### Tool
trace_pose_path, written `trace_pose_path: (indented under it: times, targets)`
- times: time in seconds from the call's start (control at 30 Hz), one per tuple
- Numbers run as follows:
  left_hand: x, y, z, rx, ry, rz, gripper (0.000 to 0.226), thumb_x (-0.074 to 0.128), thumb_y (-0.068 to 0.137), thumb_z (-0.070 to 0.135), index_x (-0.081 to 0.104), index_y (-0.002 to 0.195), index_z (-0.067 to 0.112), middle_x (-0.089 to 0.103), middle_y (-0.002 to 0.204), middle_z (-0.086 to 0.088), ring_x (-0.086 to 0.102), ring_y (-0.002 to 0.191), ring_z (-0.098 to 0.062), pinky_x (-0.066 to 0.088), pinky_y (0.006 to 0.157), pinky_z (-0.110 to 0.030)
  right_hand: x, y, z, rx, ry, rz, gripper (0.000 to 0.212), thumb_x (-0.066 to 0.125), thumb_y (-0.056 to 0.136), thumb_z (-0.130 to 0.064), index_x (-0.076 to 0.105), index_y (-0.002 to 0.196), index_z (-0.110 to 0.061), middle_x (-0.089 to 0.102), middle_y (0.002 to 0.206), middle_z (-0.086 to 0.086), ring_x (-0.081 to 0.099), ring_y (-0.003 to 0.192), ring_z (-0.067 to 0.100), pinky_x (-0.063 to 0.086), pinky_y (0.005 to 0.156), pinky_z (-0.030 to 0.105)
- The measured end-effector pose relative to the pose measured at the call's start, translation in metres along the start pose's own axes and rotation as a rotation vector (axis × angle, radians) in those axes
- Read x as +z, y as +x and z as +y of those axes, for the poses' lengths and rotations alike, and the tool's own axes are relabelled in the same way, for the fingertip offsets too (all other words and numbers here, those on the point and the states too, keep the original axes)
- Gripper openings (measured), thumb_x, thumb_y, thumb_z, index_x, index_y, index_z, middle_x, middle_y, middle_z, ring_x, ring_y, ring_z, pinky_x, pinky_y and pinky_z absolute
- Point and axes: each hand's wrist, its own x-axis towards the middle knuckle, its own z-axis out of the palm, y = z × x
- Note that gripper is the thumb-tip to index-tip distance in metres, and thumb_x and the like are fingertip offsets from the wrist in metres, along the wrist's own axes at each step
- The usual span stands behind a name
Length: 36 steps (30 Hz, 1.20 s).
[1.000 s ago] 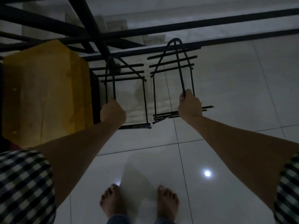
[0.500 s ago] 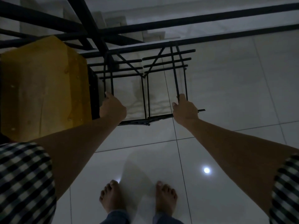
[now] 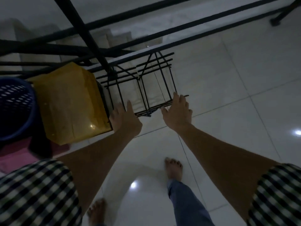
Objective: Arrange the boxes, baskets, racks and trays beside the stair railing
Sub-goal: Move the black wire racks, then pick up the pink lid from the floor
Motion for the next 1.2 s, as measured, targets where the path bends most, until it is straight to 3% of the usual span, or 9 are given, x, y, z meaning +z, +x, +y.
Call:
trace_pose_path:
  times: [0.37, 0.7, 1.07, 1.2]
  targets:
    - [0.001, -0.125, -0.082, 0.496, 0.297, 0.029, 0.082, 0.048, 0.095, 0.043, -0.004, 0.156, 0.025, -0.01, 0.162, -0.01, 0.001, 0.148, -0.035, 0.006, 0.119, -0.051, 0.042, -0.199, -0.027, 0.308, 0.178, 0.198, 0.083, 0.055, 0.095, -0.048, 0.008, 0.157, -0.018, 0.005, 0.165, 0.014, 0.011, 0.151, 0.032, 0.019, 0.118, 0.053]
    - [0.095, -0.267, -0.121, 0.873, 0.523, -0.023, 0.073, 0.032, 0.1, 0.05, -0.009, 0.155, 0.025, -0.014, 0.162, -0.01, -0.003, 0.149, -0.031, 0.003, 0.119, -0.048, 0.127, -0.391, 0.026, 0.653, 0.348, 0.311, 0.083, 0.053, 0.096, -0.049, 0.007, 0.157, -0.018, 0.0, 0.166, 0.013, 0.005, 0.153, 0.032, 0.018, 0.12, 0.054]
    - [0.277, -0.412, -0.155, 1.125, 0.749, -0.249, 0.076, 0.041, 0.097, 0.053, 0.002, 0.156, 0.025, -0.001, 0.163, -0.011, 0.012, 0.147, -0.033, 0.019, 0.118, -0.048, 0.296, -0.596, 0.16, 1.046, 0.507, 0.137, 0.081, 0.054, 0.097, -0.048, 0.009, 0.156, -0.019, 0.001, 0.166, 0.012, 0.008, 0.153, 0.033, 0.018, 0.12, 0.055]
    - [0.364, -0.443, -0.184, 1.019, 0.819, -0.384, 0.077, 0.043, 0.097, 0.051, 0.002, 0.156, 0.024, 0.004, 0.162, -0.011, 0.021, 0.144, -0.034, 0.026, 0.113, -0.046, 0.384, -0.637, 0.2, 1.06, 0.57, 0.03, 0.082, 0.055, 0.096, -0.05, 0.009, 0.156, -0.019, 0.003, 0.166, 0.012, 0.009, 0.152, 0.034, 0.02, 0.119, 0.055]
